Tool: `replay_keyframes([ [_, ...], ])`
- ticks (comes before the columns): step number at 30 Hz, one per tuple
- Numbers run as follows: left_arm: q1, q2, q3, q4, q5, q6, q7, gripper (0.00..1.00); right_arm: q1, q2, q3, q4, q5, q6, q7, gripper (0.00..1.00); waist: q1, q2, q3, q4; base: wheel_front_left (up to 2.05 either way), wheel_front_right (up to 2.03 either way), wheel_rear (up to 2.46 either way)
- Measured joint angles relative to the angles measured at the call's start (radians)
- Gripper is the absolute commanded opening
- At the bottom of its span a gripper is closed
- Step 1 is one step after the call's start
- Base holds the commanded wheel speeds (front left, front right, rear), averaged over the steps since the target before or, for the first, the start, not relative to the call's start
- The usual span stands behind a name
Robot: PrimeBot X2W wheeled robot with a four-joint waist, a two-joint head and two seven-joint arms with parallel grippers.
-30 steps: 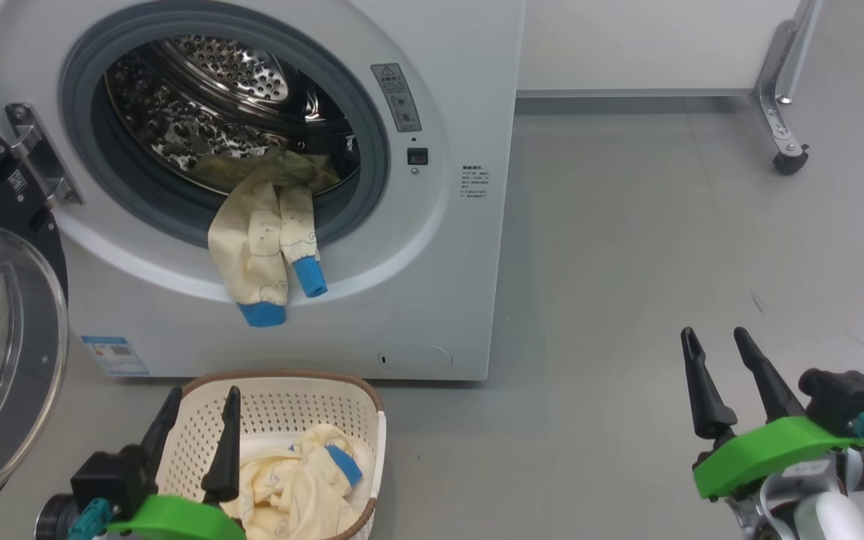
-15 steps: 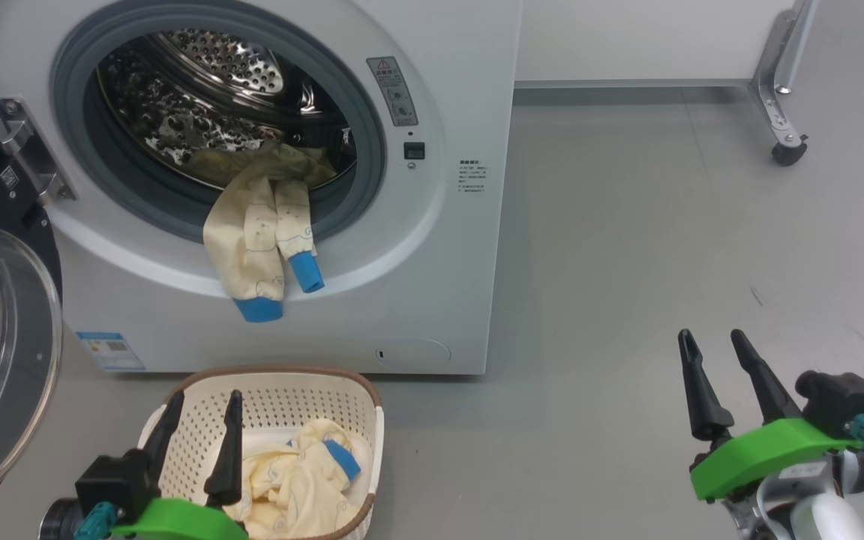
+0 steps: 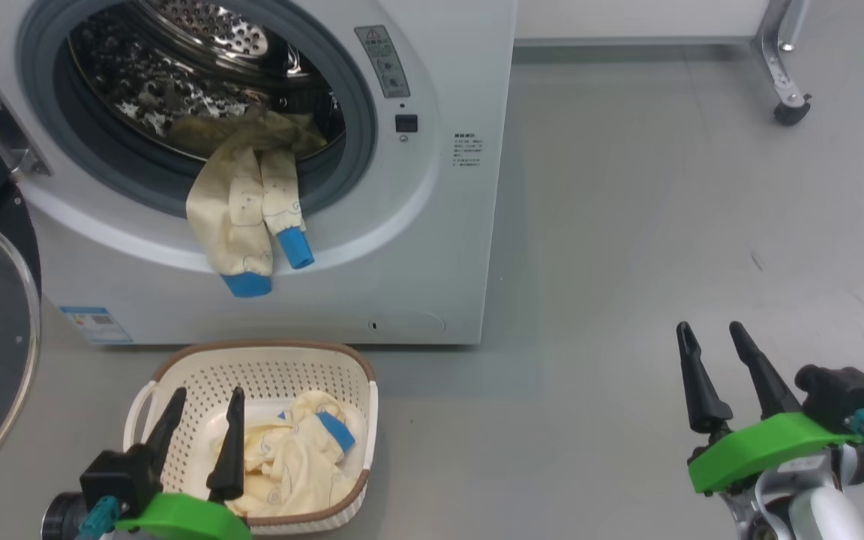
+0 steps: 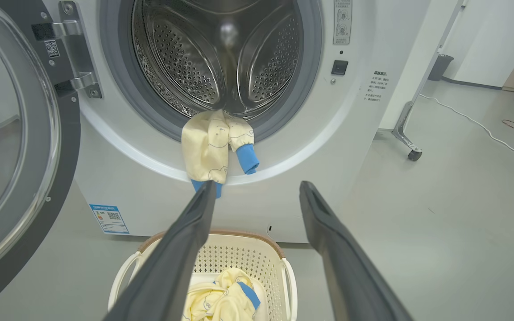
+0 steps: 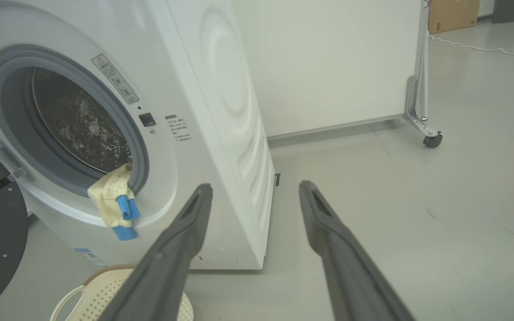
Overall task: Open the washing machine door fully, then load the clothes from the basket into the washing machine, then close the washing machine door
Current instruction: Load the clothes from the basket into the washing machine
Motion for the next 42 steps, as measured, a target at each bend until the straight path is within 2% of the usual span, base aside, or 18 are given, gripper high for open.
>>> replay_keyframes([
  [4,-0.050,-0.002,0.002,0.017,0.007,-0.002,0.000,1.00,-0.027,0.000,0.001,-0.013,0.000,0.000,0.002,1.00,0.0000,0.0000,0.064,-0.004,0.00,0.00,0.00],
  [11,-0.223,-0.015,0.026,0.106,-0.029,-0.036,0.002,1.00,-0.118,-0.009,0.017,-0.033,0.000,0.000,0.000,1.00,0.0002,0.0000,0.215,-0.023,0.00,0.00,0.00],
  [24,-0.650,0.004,0.069,0.436,-0.076,-0.092,0.012,1.00,-0.258,-0.036,0.073,-0.026,0.000,0.000,-0.021,1.00,0.0005,-0.0001,0.484,-0.097,0.00,0.00,0.00],
  [30,-0.807,0.006,0.118,0.588,-0.157,-0.106,0.012,1.00,-0.274,-0.037,0.092,-0.011,0.001,0.000,-0.039,1.00,0.0003,-0.0001,0.548,-0.147,0.00,0.00,0.00],
  [37,-0.932,0.019,0.121,0.705,-0.162,-0.122,0.011,1.00,-0.297,-0.037,0.113,0.005,0.009,0.000,-0.055,1.00,0.0001,-0.0001,0.588,-0.188,0.00,0.00,0.00],
  [42,-0.992,0.035,0.122,0.796,-0.162,-0.095,0.011,1.00,-0.312,-0.036,0.121,0.015,0.012,0.000,-0.063,1.00,0.0001,0.0000,0.610,-0.205,0.00,0.00,0.00],
])
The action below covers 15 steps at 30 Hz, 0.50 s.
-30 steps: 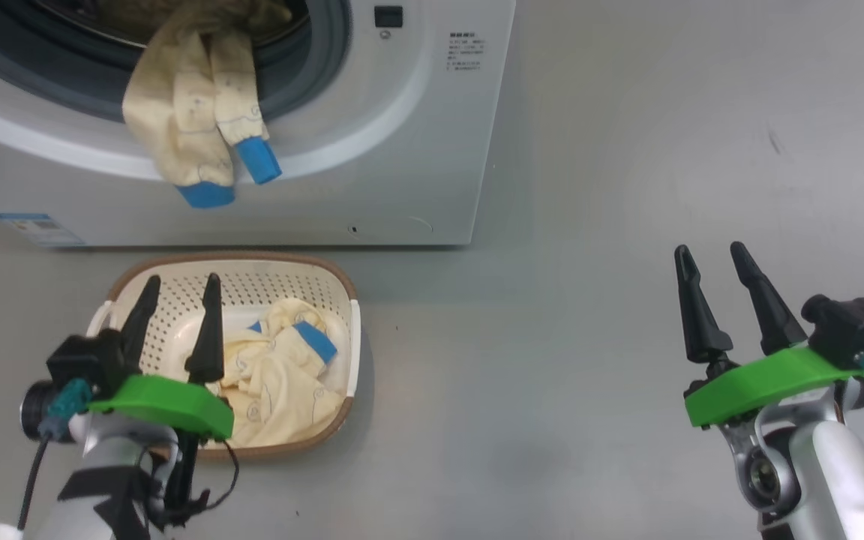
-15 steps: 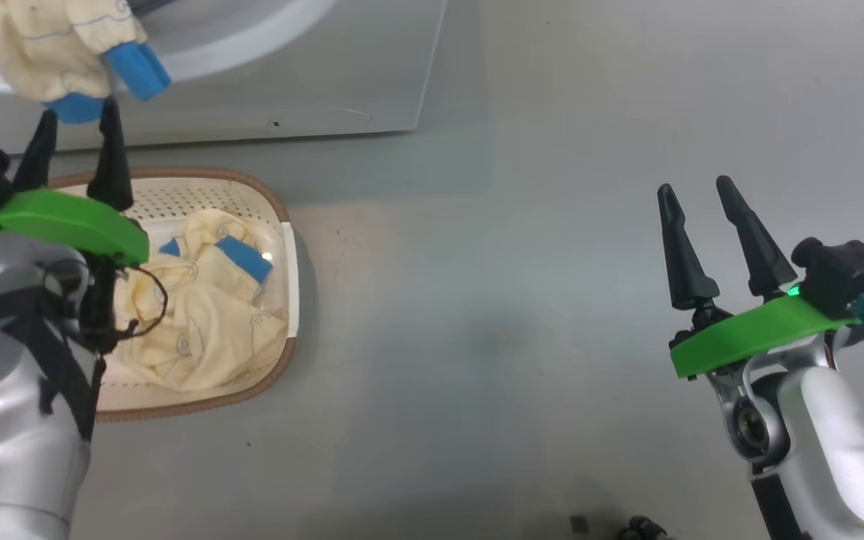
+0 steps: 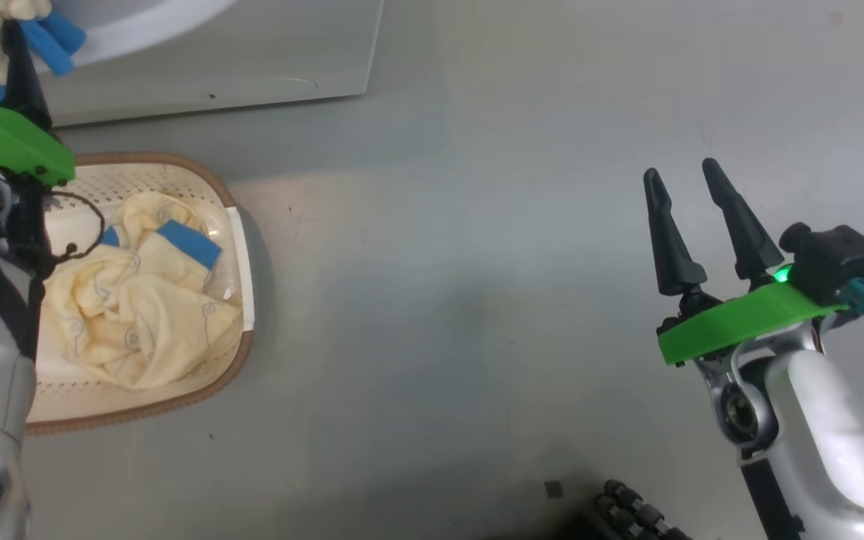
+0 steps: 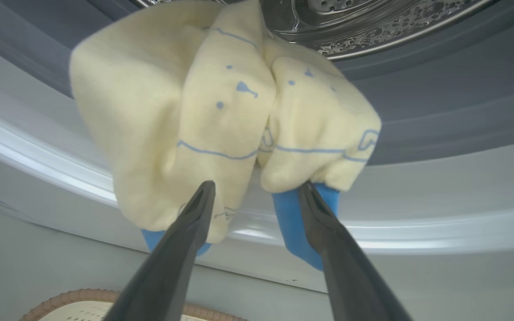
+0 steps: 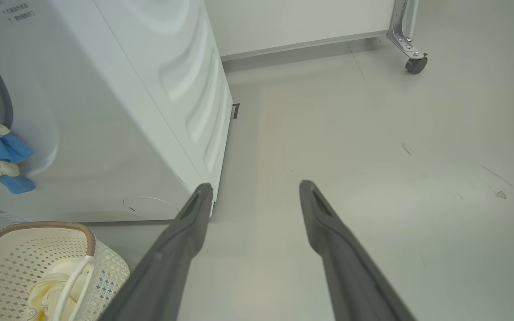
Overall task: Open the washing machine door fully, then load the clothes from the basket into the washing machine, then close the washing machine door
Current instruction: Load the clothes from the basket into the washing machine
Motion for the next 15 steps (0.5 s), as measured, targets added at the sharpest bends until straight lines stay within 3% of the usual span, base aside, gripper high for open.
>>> replay_keyframes([
  [15,-0.104,0.026,0.005,0.120,0.000,-0.010,-0.011,1.00,-0.026,0.004,0.018,0.021,0.006,0.000,-0.018,1.00,0.0000,0.0001,0.042,-0.027,0.00,0.00,0.00],
])
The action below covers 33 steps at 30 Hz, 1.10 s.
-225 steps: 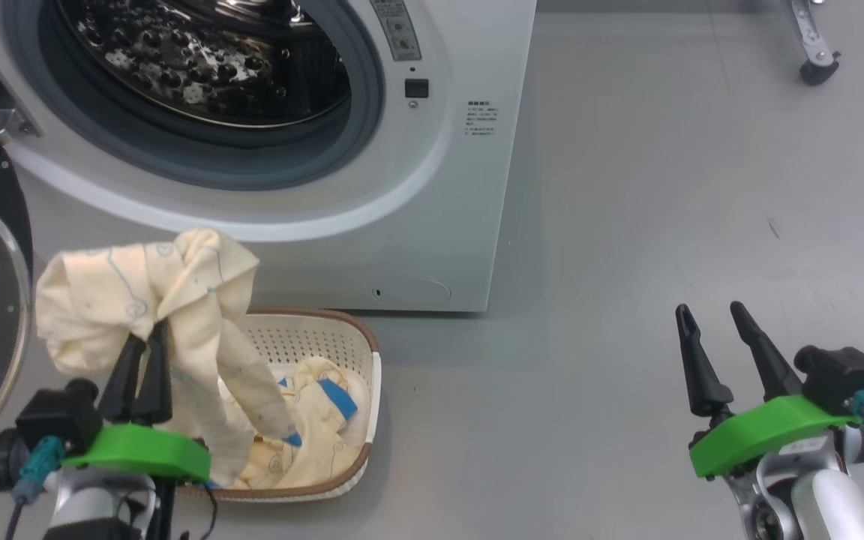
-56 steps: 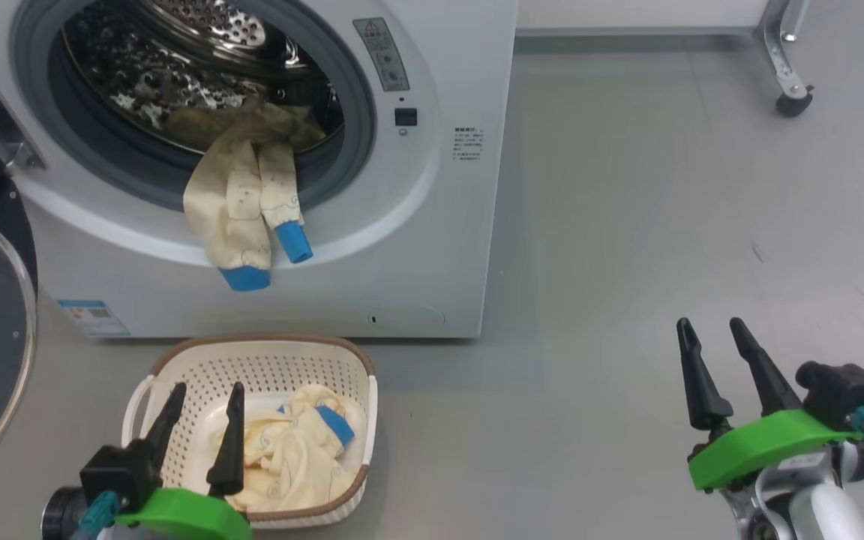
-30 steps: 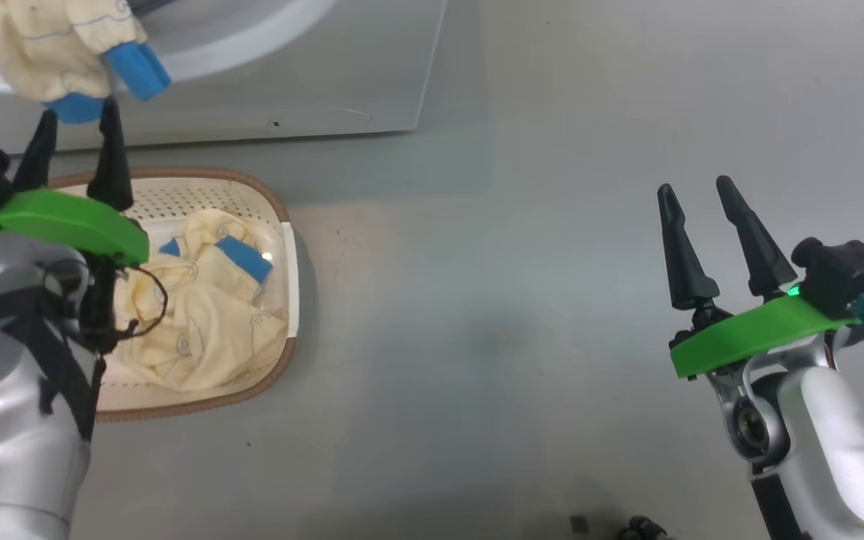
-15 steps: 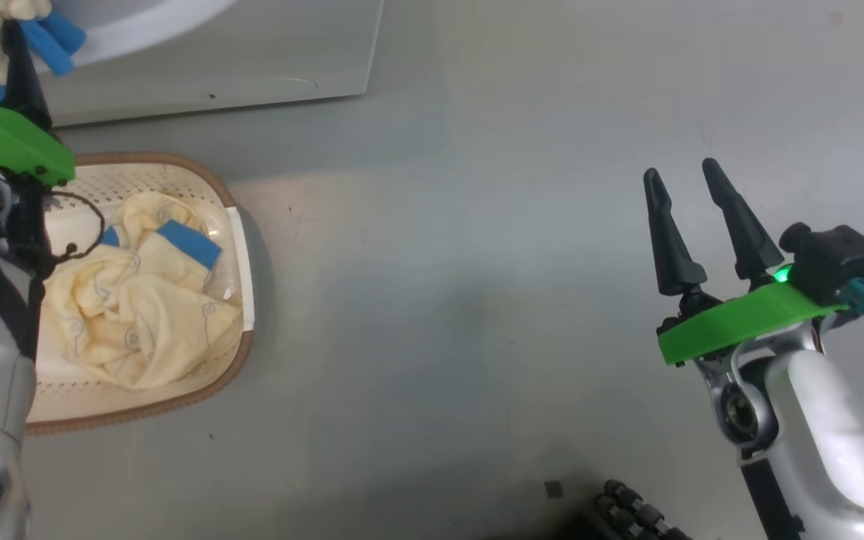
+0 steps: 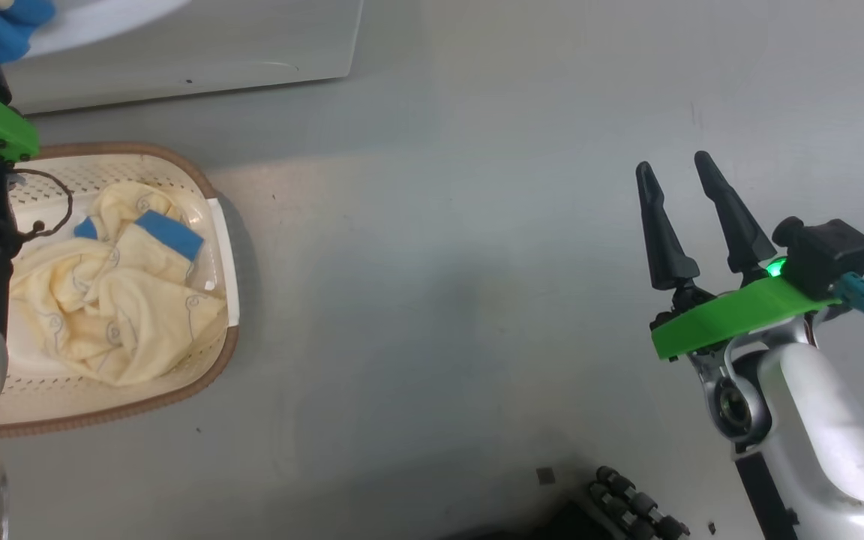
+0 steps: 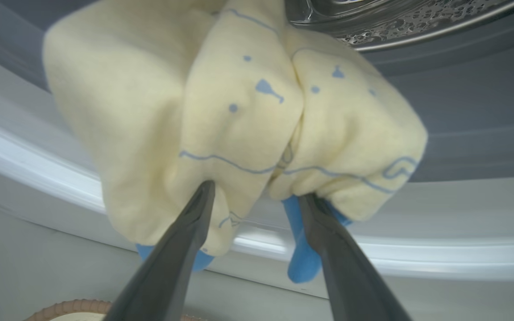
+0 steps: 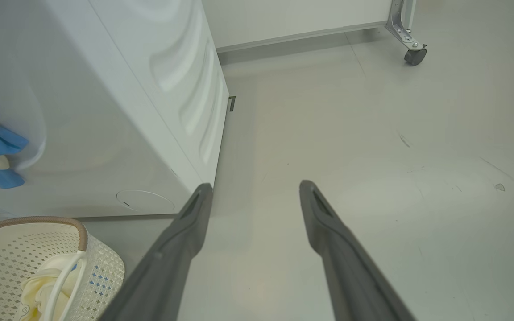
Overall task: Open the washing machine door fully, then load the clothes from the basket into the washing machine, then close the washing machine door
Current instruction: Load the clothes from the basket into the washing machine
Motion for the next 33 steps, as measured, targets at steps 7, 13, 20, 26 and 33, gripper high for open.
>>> replay_keyframes([
  [7,-0.016,-0.001,-0.002,0.017,-0.011,-0.018,-0.008,0.00,-0.015,0.002,0.003,0.002,0.000,0.000,-0.001,1.00,0.0000,0.0000,0.011,0.002,0.00,0.00,0.00],
  [13,-0.026,-0.007,-0.008,0.018,-0.010,-0.018,-0.006,0.00,-0.015,0.002,0.002,0.009,0.000,0.000,-0.009,1.00,0.0000,0.0000,0.010,0.013,0.00,0.00,0.00],
  [20,0.014,-0.002,-0.044,-0.043,0.042,-0.018,0.003,0.00,-0.015,0.001,0.000,0.018,0.000,0.000,-0.009,1.00,0.0001,0.0000,-0.015,0.030,0.00,0.00,0.00],
  [26,0.034,0.006,-0.042,-0.158,0.083,-0.017,0.000,0.00,-0.015,0.002,-0.005,0.023,0.000,0.000,-0.009,1.00,0.0000,0.0000,-0.043,0.044,0.00,0.00,0.00],
  [33,-0.052,0.051,-0.073,-0.236,0.128,-0.017,0.006,0.00,-0.015,0.006,0.004,0.023,0.018,0.000,-0.011,1.00,0.0000,-0.0001,-0.021,0.039,0.00,0.00,0.00],
])
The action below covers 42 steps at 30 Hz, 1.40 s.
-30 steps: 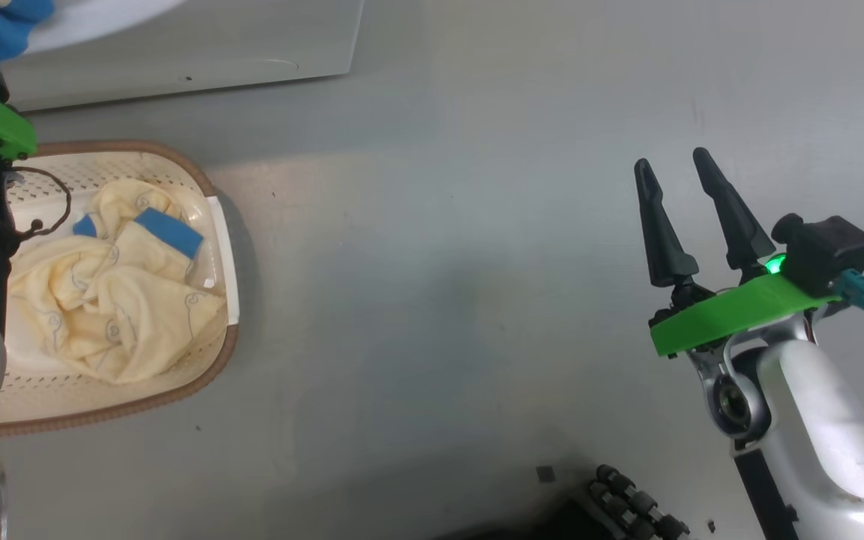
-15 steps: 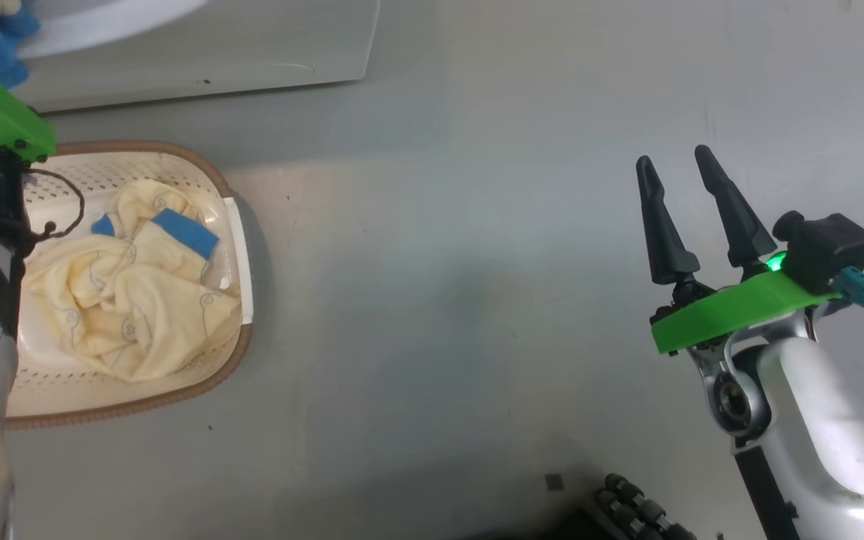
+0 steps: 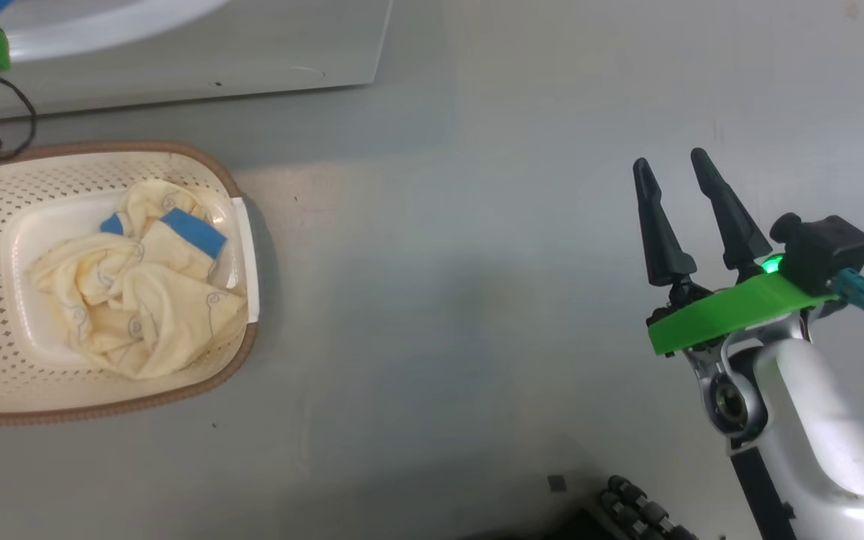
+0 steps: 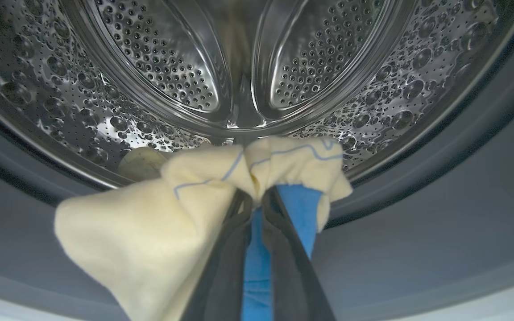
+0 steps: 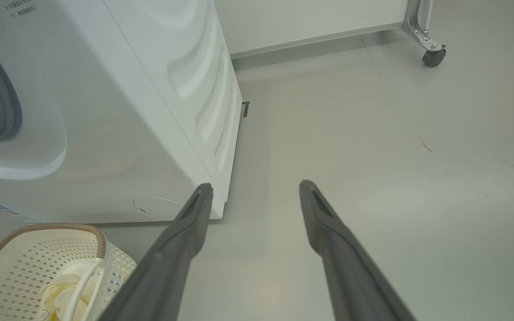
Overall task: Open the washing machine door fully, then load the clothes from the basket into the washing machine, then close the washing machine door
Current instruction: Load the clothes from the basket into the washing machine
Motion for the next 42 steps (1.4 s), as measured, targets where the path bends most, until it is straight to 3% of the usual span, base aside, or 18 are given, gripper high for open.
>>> replay_keyframes([
  [14,-0.374,0.174,-0.093,-0.044,0.078,-0.001,0.213,0.00,-0.070,0.020,0.049,0.020,0.049,0.000,-0.020,1.00,0.0002,0.0000,0.142,-0.068,0.00,0.00,0.00],
  [22,-0.504,0.193,-0.171,-0.004,0.117,-0.008,0.229,0.00,-0.099,0.025,0.073,0.019,0.066,0.000,-0.020,1.00,0.0000,0.0000,0.207,-0.121,0.00,0.00,0.00],
  [32,-0.543,0.184,-0.218,0.099,0.100,-0.008,0.108,0.02,-0.101,0.027,0.072,0.013,0.068,0.000,-0.021,1.00,0.0000,0.0000,0.224,-0.124,0.00,0.00,0.00],
  [33,-0.543,0.179,-0.225,0.109,0.091,-0.008,0.100,0.55,-0.101,0.027,0.071,0.014,0.067,0.000,-0.021,1.00,0.0001,0.0000,0.222,-0.121,0.00,0.00,0.00],
  [34,-0.543,0.179,-0.225,0.109,0.091,-0.008,0.100,1.00,-0.101,0.027,0.071,0.014,0.067,0.000,-0.021,1.00,0.0001,0.0000,0.222,-0.121,0.00,0.00,0.00],
  [42,-0.531,0.137,-0.293,0.146,0.019,-0.008,0.048,1.00,-0.100,0.028,0.055,0.014,0.042,0.000,-0.021,1.00,0.0000,0.0000,0.179,-0.092,0.00,0.00,0.00],
])
